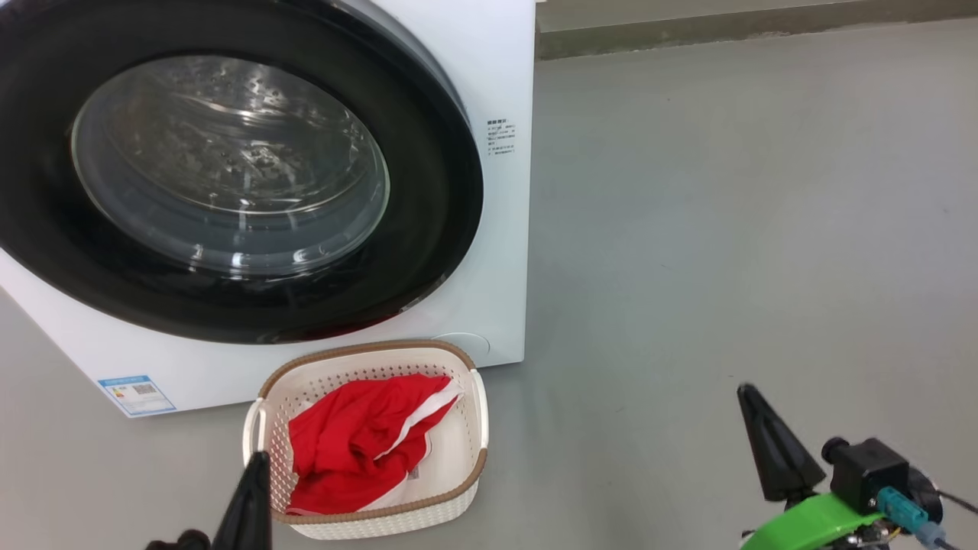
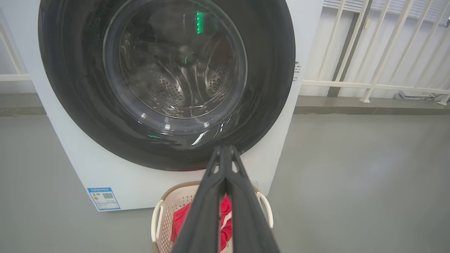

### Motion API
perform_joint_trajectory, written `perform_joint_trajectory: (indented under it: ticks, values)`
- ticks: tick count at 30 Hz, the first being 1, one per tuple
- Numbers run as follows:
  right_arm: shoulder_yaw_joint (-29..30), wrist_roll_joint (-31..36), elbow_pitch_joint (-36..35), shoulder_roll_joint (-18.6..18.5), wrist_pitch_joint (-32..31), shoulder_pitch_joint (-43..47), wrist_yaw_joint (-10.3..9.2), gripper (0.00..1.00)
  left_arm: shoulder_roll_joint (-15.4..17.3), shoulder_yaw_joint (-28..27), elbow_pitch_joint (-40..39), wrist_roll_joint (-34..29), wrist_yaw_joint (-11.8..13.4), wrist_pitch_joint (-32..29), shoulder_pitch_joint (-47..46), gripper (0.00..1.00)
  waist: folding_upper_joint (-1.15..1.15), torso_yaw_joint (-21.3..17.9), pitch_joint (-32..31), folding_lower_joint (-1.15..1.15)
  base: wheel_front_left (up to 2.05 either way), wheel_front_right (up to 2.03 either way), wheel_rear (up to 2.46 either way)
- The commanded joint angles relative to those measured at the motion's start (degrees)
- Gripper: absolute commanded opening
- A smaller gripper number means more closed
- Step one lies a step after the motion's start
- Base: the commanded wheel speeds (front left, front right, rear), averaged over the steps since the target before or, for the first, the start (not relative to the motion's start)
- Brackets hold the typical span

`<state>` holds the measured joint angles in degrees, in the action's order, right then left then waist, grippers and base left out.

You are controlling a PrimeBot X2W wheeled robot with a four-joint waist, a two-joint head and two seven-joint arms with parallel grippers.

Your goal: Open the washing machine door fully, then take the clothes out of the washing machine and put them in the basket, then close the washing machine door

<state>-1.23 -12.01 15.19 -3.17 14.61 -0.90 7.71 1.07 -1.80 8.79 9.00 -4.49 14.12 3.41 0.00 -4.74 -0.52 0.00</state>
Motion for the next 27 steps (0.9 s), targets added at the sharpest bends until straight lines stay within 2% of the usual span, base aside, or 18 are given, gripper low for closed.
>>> perform_joint_trajectory:
  ticks: [1, 6, 10, 27]
  values:
    - [0.1, -1.4, -0.8, -0.2, -0.4, -0.7, 0.00, 0.00, 0.3, -0.3, -0.5, 1.4, -0.1, -0.5, -0.6, 0.00, 0.00, 0.1, 0.0, 0.01, 0.00, 0.00, 0.00]
    - [0.4, -4.7, -0.9, -0.2, -1.2, -0.8, -0.01, 0.00, 0.3, -0.5, -0.3, 4.8, -0.2, -1.3, -0.9, 0.00, 0.00, 0.3, -0.1, 0.13, 0.00, 0.00, 0.00]
    - [0.6, -7.3, -0.9, -0.2, -1.8, -1.0, -0.02, 0.00, 0.4, -0.6, -0.2, 7.4, -0.3, -1.9, -1.2, 0.00, 0.00, 0.4, 0.0, 0.01, 0.00, 0.00, 0.00]
    - [1.5, -17.6, -0.9, -0.3, -4.4, -1.6, -0.05, 0.00, 0.6, -1.1, 0.6, 18.1, -0.7, -4.5, -2.4, 0.00, 0.00, 1.0, 0.2, 0.00, 0.00, 0.00, 0.00]
